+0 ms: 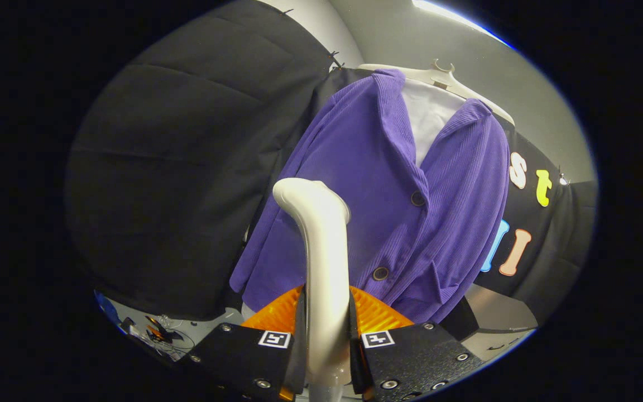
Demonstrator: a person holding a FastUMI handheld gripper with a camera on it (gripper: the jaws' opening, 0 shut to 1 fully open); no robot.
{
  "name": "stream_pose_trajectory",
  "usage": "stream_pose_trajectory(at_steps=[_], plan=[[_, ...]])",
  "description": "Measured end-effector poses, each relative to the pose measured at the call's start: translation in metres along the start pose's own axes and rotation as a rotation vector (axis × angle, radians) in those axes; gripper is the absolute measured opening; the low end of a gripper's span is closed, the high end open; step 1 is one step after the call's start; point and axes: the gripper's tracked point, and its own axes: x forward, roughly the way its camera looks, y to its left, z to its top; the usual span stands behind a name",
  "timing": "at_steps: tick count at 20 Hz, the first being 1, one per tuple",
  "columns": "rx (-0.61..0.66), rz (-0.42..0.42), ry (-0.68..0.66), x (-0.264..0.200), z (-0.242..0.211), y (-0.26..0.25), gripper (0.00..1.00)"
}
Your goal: Iron the clothes twice with a garment steamer, once on the left side and once on the right side.
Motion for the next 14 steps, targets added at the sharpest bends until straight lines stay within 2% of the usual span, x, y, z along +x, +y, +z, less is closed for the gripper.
stream_pose_trajectory(at_steps=[4, 11, 14], plan=[[-0.015, 0.031, 0.061, -0.002, -0.032, 0.016, 0.32], [-0.023, 0.040, 0.092, -0.004, -0.064, 0.036, 0.32], [-0.015, 0.072, 0.153, -0.007, -0.089, 0.050, 0.32]])
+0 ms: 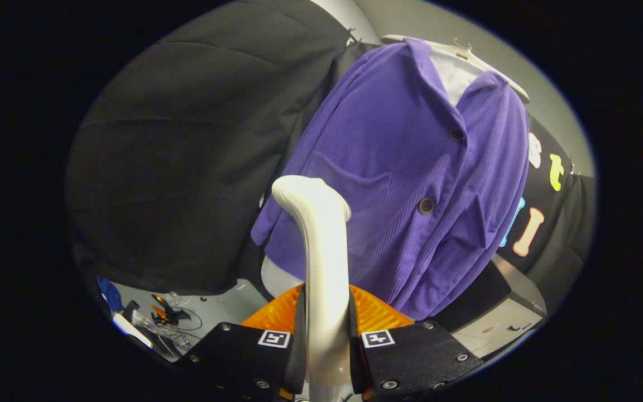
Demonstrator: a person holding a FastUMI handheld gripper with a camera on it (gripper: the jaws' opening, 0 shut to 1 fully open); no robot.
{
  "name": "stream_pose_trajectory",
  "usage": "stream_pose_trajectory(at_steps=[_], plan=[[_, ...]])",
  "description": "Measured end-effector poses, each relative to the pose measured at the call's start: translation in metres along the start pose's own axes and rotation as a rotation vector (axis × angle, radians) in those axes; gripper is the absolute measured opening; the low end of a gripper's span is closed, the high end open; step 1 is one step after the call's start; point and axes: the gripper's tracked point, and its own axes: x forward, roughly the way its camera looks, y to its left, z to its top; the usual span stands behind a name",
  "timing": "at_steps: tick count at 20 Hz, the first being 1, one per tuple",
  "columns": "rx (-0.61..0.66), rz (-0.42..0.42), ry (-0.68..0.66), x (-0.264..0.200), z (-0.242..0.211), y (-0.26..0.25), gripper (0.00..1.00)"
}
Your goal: Iron the clothes twice with a garment steamer, once on the left side and once on the right side.
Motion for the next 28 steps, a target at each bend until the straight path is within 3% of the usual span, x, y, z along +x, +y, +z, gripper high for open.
stream_pose_trajectory(at_steps=[7, 10, 17, 24, 28], plan=[[0.060, 0.071, 0.143, -0.008, -0.050, 0.005, 0.32], [0.181, 0.106, 0.222, -0.024, -0.076, -0.006, 0.32], [0.408, 0.074, 0.298, -0.099, -0.112, -0.073, 0.32], [0.593, 0.023, 0.284, -0.175, -0.129, -0.152, 0.32], [0.703, -0.037, 0.178, -0.212, -0.120, -0.204, 0.32]])
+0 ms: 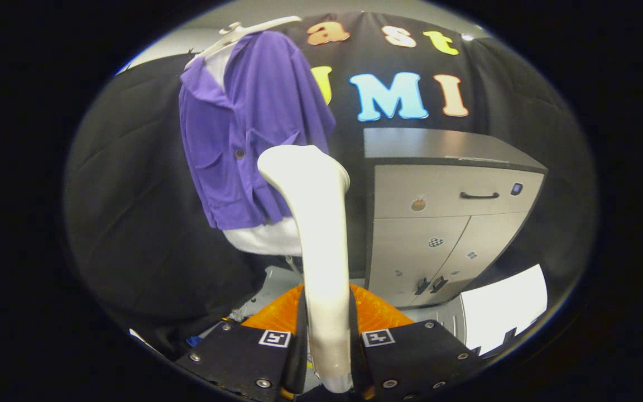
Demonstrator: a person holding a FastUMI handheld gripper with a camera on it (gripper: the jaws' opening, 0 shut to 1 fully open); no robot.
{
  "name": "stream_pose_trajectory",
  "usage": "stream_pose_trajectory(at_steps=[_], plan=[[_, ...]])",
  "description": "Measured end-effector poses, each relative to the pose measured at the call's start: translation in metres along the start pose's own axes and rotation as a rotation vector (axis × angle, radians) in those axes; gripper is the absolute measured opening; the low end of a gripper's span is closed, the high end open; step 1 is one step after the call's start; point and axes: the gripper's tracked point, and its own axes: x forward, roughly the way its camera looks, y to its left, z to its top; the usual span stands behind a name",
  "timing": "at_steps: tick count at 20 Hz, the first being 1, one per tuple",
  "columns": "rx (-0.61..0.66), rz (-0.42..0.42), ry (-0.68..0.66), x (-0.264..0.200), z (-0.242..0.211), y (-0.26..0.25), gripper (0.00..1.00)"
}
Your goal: Iron the clothes twice with a garment steamer, once on the left side and once on the right side.
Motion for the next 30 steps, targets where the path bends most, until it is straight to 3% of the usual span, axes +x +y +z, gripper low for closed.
stream_pose_trajectory(at_steps=[10, 18, 24, 30], plan=[[-0.065, -0.046, -0.409, -0.068, 0.111, -0.027, 0.32], [-0.150, -0.139, -0.628, -0.113, 0.156, -0.025, 0.32], [-0.226, -0.209, -0.661, -0.124, 0.148, -0.026, 0.31], [-0.245, -0.206, -0.601, -0.115, 0.130, -0.021, 0.32]])
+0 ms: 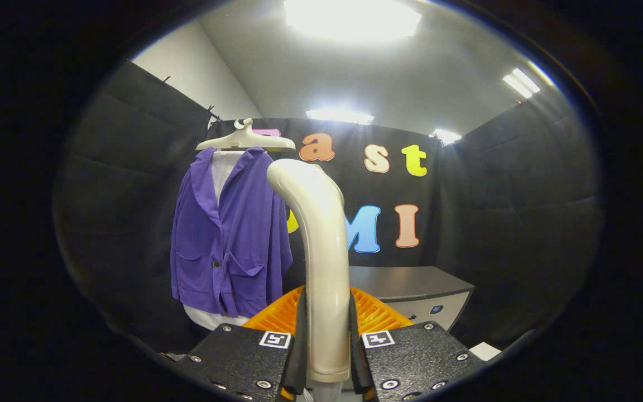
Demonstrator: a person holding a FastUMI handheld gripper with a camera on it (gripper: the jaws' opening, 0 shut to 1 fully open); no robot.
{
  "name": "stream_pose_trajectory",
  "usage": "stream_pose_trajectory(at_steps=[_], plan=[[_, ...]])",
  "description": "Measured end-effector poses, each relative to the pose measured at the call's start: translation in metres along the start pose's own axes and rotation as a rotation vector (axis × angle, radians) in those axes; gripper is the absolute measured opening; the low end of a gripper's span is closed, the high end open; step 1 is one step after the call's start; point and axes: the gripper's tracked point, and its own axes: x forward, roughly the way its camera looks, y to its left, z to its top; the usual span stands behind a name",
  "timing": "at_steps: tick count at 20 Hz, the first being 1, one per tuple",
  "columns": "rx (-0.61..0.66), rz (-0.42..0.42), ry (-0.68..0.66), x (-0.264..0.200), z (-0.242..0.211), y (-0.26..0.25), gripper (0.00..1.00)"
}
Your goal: Iron the clothes twice with a garment steamer, once on the left side and once on the right side.
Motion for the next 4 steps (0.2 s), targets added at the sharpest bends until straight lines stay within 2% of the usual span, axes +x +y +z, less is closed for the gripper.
stream_pose_trajectory(at_steps=[4], plan=[[-0.005, 0.016, 0.021, -0.0027, -0.0092, 0.0060, 0.32]])
